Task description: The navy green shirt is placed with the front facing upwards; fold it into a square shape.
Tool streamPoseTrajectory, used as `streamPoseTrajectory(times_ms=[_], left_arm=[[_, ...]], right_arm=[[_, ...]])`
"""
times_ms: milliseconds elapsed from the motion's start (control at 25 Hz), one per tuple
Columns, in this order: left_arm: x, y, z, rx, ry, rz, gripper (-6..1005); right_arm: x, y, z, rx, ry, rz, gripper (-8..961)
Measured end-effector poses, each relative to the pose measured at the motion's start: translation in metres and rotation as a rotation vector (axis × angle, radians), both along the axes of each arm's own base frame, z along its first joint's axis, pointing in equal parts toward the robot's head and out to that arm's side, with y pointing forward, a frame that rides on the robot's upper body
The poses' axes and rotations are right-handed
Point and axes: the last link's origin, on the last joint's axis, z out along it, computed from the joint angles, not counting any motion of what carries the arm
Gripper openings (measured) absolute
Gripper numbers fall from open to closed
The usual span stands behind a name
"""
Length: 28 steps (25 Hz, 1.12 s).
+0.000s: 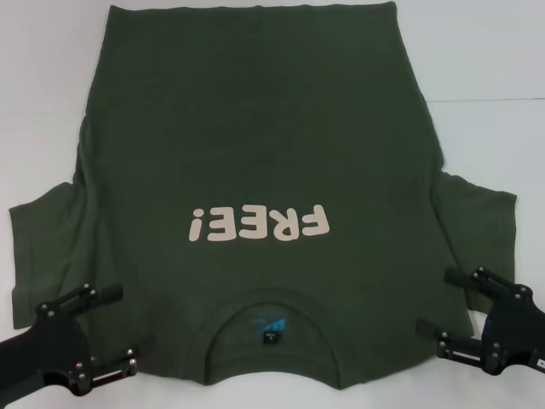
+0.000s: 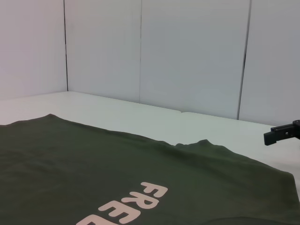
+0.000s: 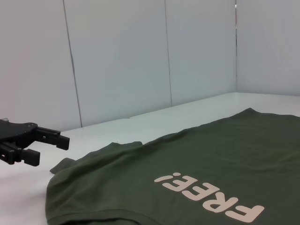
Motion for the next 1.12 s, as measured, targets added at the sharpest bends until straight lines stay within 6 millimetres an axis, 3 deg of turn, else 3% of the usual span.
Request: streamPoseTrajectory(times_ms=[880, 1040, 1120], left_arm=[[-0.001, 0.001, 0.004, 0.018, -0.022, 0.023, 847], [-0.001, 0.007, 0.018, 0.005, -0.122, 0.135, 847], [-0.002, 0.015, 0.036, -0.042, -0.204, 0.251, 847]], right_arm=[[-0.001, 0.001, 0.000, 0.001, 0.002, 0.005, 919], [-0.002, 0.002, 0.001, 0.000, 0.007, 0.003, 919], [-0.002, 0.002, 0.001, -0.001, 0.008, 0.004, 919]])
